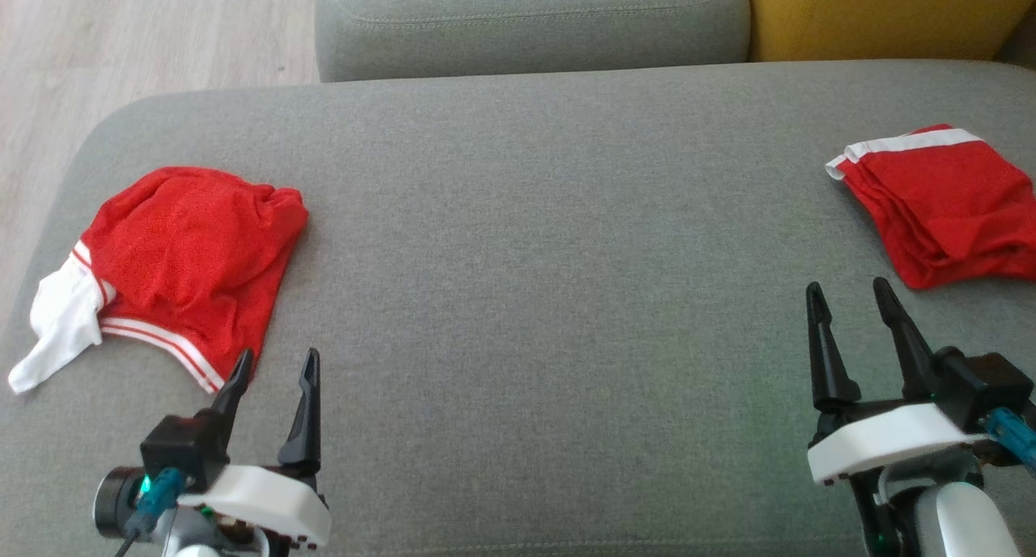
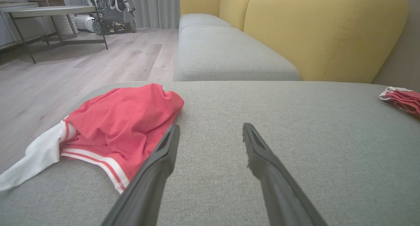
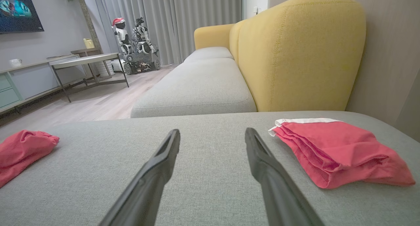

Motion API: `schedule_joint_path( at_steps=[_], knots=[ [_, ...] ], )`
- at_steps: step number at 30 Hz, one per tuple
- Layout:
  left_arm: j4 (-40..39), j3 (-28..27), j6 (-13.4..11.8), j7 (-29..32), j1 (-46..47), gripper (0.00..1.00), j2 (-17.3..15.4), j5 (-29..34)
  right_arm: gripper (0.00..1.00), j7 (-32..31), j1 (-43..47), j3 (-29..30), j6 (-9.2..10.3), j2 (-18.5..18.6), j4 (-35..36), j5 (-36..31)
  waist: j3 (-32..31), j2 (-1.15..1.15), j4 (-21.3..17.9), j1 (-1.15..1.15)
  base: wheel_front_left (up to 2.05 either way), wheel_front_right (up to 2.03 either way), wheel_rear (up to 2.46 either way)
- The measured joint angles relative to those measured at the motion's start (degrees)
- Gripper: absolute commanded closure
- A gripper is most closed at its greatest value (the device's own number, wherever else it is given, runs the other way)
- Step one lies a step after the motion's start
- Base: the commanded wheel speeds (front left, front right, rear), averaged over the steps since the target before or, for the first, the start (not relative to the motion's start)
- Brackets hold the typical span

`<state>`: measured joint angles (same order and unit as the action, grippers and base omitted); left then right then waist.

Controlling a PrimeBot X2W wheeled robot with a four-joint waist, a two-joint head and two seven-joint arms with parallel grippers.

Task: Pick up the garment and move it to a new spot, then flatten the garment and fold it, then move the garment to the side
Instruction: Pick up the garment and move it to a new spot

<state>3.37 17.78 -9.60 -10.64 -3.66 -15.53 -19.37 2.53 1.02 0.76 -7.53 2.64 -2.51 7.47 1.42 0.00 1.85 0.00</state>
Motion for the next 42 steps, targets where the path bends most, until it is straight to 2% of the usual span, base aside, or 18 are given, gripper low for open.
schedule_joint_path(
  at_steps=[20, 28, 42],
  knots=[
    [-0.55, 0.37, -0.04, 0.04, 0.31, 0.0, -0.34, -0.03, 0.0, -0.02, -0.01, 1.27, 0.0, 0.0, 0.15, 0.0, 0.6, 0.0, 0.57, 0.0, 0.0, 0.0, 0.0],
    [0.37, 1.19, -0.04, 0.01, 1.88, 0.0, -0.01, -0.96, 0.0, -0.66, 0.81, 1.78, 0.0, -0.02, 1.9, -1.0, 0.47, 0.0, 5.77, 0.0, 0.0, 0.0, 0.0],
    [1.89, 0.34, -0.59, -0.64, 2.79, 0.0, -0.07, -1.54, 0.0, -2.43, 2.29, -0.69, 0.0, -0.07, 5.04, -0.83, -0.88, 0.0, 20.21, 0.0, 0.0, 0.0, 0.0]
  ],
)
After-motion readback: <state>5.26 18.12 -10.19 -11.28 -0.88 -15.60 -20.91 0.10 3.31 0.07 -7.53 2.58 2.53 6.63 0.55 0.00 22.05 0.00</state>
